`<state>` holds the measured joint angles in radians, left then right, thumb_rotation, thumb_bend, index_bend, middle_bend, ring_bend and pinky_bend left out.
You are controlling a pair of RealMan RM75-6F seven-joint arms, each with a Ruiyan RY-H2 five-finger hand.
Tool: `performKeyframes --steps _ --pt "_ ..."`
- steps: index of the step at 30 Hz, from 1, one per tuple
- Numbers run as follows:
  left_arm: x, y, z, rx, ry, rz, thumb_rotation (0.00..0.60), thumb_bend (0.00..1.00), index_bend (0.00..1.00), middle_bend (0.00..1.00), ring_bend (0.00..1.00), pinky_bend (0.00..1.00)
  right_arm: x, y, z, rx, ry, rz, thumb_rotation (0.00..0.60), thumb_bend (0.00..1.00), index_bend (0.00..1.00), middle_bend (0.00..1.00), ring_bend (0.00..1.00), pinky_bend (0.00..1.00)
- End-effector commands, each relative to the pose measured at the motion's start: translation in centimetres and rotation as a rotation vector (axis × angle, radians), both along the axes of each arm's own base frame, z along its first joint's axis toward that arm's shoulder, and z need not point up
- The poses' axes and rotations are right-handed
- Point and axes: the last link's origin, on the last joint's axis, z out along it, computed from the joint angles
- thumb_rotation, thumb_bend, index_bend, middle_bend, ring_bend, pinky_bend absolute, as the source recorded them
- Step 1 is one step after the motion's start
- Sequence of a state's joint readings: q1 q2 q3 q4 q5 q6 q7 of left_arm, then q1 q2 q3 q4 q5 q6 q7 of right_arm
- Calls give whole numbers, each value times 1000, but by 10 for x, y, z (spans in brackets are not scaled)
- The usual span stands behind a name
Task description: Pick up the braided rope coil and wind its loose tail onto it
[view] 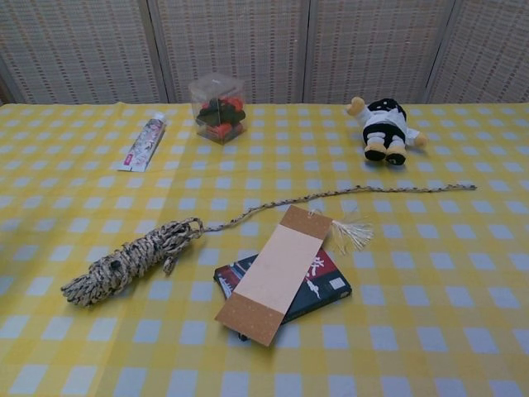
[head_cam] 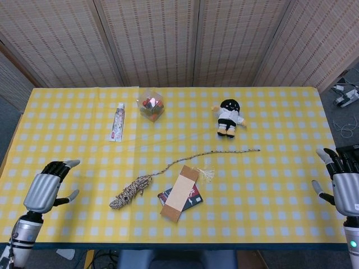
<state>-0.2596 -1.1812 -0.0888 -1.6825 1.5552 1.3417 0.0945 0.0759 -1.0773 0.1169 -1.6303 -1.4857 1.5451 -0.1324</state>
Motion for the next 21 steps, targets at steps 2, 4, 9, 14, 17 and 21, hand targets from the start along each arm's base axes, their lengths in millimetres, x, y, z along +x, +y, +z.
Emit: performKeyframes --steps 2,4,9,14,17,21 --pt "24 11 -22 -78 -2 -72 600 232 217 237 228 164 0 1 1 -2 0 -6 600 242 162 164 82 196" --pt "31 14 -31 -103 2 -97 600 232 208 237 228 164 -1 1 2 -4 0 -11 600 242 162 164 82 196" --pt "44 20 -56 -156 15 -151 600 232 162 237 228 164 -4 2 4 -8 -4 -26 600 242 162 164 82 196" --pt "53 21 -78 -198 31 -176 600 232 150 237 228 164 -4 3 3 -5 -6 -33 600 242 162 164 82 196" --pt "56 19 -90 -216 43 -185 600 232 149 237 228 164 -5 4 3 -2 -7 -39 600 242 162 164 82 196" --pt "56 17 -103 -221 67 -186 600 232 148 237 228 164 -7 5 3 -1 -13 -49 600 242 162 164 82 196"
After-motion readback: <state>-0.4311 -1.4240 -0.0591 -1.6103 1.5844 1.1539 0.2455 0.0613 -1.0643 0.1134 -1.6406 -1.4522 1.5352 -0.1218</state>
